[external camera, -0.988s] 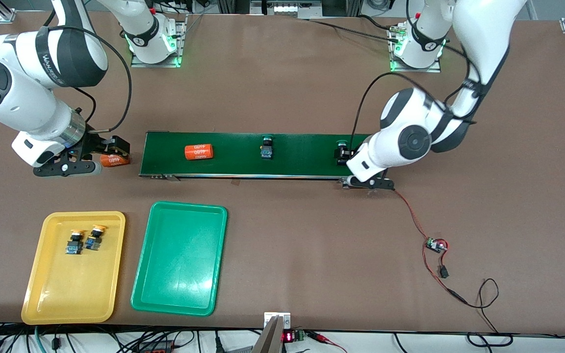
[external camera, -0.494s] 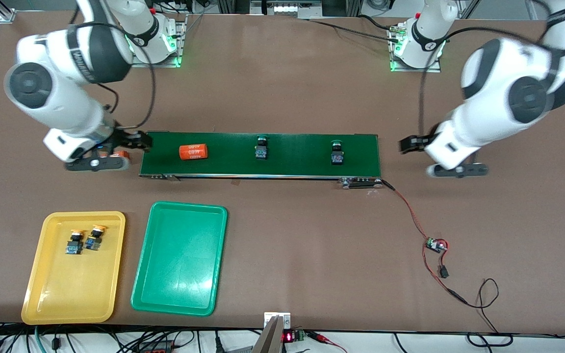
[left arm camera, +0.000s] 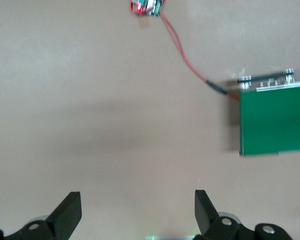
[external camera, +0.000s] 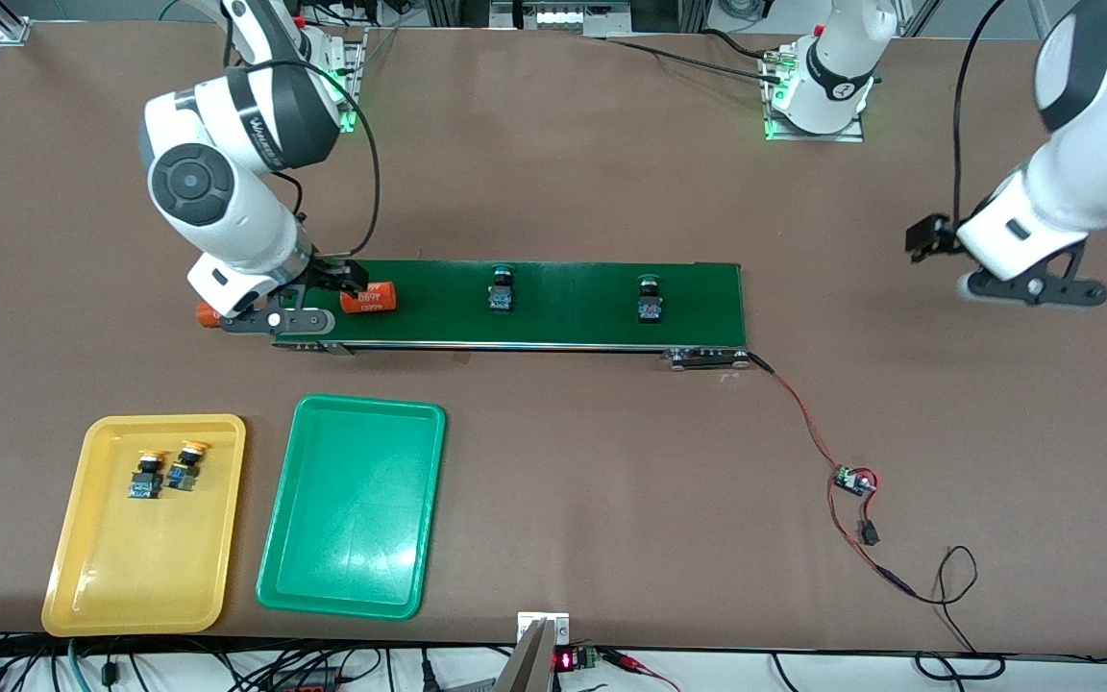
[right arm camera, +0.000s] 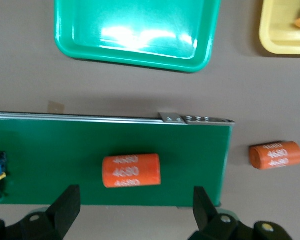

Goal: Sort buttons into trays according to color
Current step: 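Grasp a belt button with the right gripper while the left gripper withdraws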

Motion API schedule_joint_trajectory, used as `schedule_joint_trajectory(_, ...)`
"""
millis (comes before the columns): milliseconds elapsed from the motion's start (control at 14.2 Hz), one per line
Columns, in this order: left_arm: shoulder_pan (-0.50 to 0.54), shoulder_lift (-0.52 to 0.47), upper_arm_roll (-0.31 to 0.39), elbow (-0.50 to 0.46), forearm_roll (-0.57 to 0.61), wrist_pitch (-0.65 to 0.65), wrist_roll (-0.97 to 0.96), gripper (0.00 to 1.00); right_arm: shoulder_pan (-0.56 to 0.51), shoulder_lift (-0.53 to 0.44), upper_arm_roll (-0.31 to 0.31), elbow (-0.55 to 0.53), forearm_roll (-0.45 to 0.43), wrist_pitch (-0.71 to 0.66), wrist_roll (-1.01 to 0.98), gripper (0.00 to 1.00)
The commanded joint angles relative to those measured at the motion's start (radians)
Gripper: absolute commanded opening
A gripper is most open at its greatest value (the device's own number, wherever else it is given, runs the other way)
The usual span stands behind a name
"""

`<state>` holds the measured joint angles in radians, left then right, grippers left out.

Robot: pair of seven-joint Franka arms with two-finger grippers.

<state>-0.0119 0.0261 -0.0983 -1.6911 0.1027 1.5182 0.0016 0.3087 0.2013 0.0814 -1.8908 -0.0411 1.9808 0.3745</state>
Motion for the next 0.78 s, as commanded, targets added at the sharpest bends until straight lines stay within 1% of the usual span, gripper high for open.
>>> schedule_joint_trajectory(0, -0.008, 0.046, 0.005, 0.204, -0.026, -0.156, 0.02, 1.0, 0.029, -0.008, -0.006, -0.053, 0.001, 0.087, 0.053, 1.0)
schedule_joint_trajectory(141, 0.004, 0.043, 0.021, 0.217, -0.09, -0.148, 0.023, 1.0, 0.043, 0.003, -0.006, -0.056, 0.001, 0.107, 0.087, 1.0)
schedule_joint_trajectory(212, 0.01, 0.035, 0.034, 0.218, -0.101, -0.148, 0.034, 1.0, 0.053, 0.012, -0.006, -0.056, 0.003, 0.115, 0.104, 1.0)
schedule_joint_trajectory(282, 0.009, 0.031, 0.035, 0.222, -0.095, -0.148, 0.047, 1.0, 0.062, 0.017, -0.006, -0.056, 0.003, 0.118, 0.119, 1.0)
schedule_joint_trajectory(353, 0.004, 0.026, 0.055, 0.243, -0.095, -0.145, 0.07, 1.0, 0.072, 0.026, -0.006, -0.057, 0.003, 0.128, 0.135, 1.0)
schedule_joint_trajectory(424, -0.009, 0.034, 0.092, 0.269, -0.1, -0.145, 0.098, 1.0, 0.073, 0.029, -0.006, -0.059, 0.003, 0.138, 0.15, 1.0)
schedule_joint_trajectory(706, 0.013, 0.023, 0.103, 0.271, -0.101, -0.147, 0.155, 1.0, 0.098, 0.043, -0.006, -0.065, 0.003, 0.161, 0.179, 1.0)
